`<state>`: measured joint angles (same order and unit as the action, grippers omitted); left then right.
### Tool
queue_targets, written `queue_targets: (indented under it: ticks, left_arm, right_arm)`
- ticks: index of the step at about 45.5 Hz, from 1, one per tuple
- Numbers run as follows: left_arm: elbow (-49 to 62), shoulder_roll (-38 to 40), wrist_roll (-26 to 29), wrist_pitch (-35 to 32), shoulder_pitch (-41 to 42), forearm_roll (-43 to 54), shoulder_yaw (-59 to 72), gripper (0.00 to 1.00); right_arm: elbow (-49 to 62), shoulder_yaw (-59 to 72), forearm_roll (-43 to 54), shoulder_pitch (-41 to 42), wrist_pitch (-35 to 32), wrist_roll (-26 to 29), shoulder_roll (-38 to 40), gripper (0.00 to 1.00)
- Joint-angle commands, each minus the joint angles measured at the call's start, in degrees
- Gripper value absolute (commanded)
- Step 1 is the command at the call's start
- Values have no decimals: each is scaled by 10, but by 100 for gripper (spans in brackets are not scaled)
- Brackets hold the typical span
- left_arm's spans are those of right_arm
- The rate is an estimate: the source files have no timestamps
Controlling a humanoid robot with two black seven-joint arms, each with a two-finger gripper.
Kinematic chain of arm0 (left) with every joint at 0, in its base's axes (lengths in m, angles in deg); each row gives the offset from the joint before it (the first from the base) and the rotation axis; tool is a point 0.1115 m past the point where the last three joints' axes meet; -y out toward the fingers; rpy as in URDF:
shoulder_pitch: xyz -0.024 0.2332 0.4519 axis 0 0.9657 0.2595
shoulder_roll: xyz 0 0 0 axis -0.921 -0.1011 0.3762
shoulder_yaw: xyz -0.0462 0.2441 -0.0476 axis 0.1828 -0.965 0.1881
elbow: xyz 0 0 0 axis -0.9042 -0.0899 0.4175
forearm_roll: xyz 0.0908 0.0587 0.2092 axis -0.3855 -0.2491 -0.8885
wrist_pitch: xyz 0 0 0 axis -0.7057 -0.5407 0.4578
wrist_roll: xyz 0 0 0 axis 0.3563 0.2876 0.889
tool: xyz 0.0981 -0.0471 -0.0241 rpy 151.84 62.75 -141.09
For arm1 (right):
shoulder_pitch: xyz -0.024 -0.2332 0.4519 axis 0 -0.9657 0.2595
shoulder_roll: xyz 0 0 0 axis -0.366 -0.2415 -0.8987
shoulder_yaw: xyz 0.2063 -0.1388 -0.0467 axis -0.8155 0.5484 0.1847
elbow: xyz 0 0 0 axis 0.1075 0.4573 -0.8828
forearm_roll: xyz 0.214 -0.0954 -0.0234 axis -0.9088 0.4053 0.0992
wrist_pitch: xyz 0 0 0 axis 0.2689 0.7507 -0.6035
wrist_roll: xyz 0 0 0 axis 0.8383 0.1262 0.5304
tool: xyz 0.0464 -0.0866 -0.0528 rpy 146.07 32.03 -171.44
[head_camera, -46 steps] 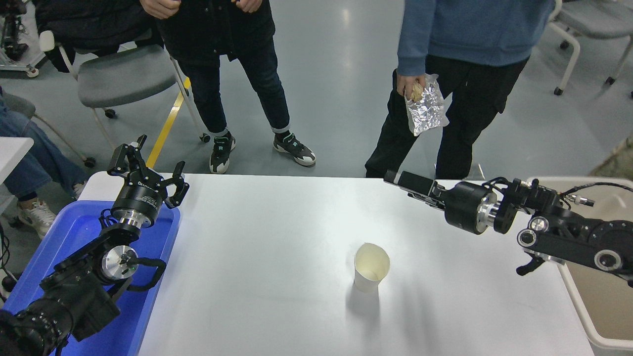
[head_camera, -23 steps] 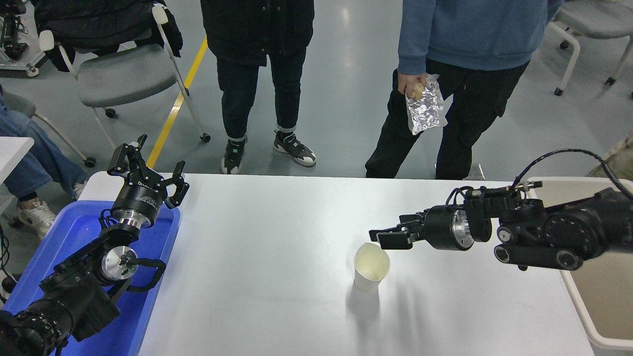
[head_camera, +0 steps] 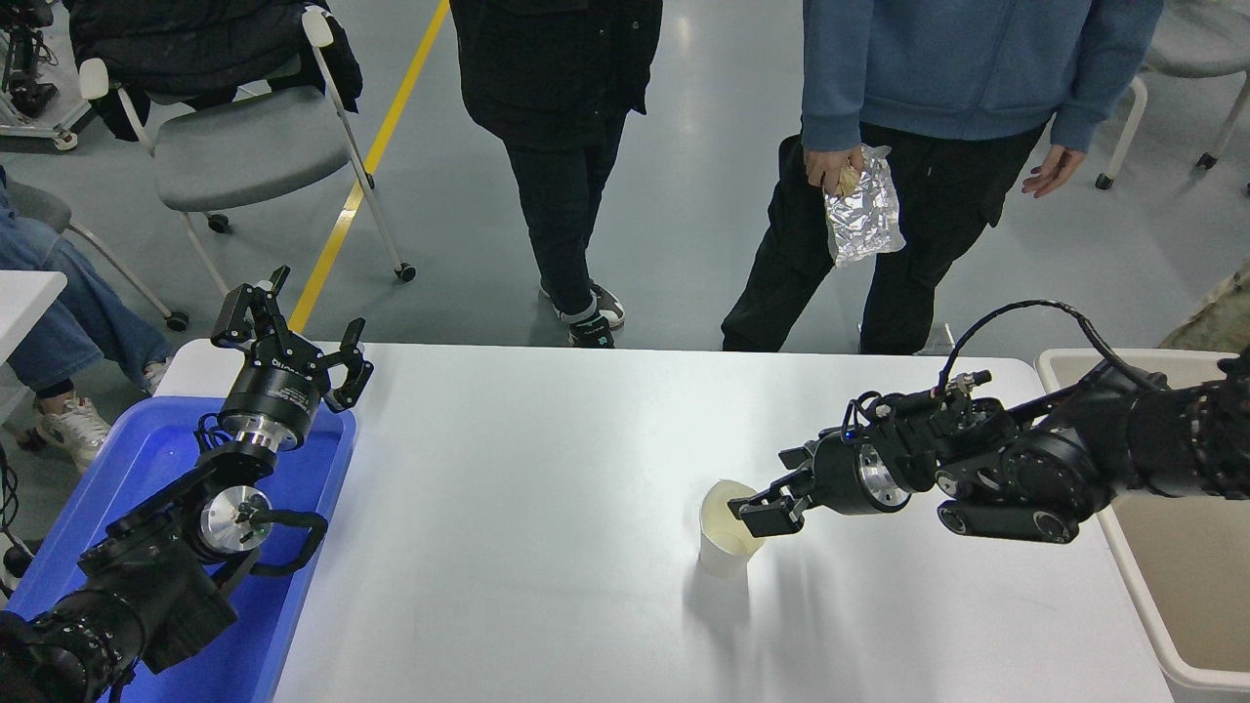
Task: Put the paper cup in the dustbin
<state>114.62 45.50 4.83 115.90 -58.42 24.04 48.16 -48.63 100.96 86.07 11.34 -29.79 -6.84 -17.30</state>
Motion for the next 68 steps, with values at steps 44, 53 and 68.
queue_targets:
  ticks: [44,53,68]
  left_arm:
    - [0,0,0,0,0,0,0,100]
    - [0,0,0,0,0,0,0,100]
    - [0,0,0,0,0,0,0,100]
  right_arm:
    - [17,47,-2,6,0,-5,-33,0]
    - [12,46,-42,22,-17,-5,-33,0]
    - [-46,40,-114,141,-88,-6,1,0]
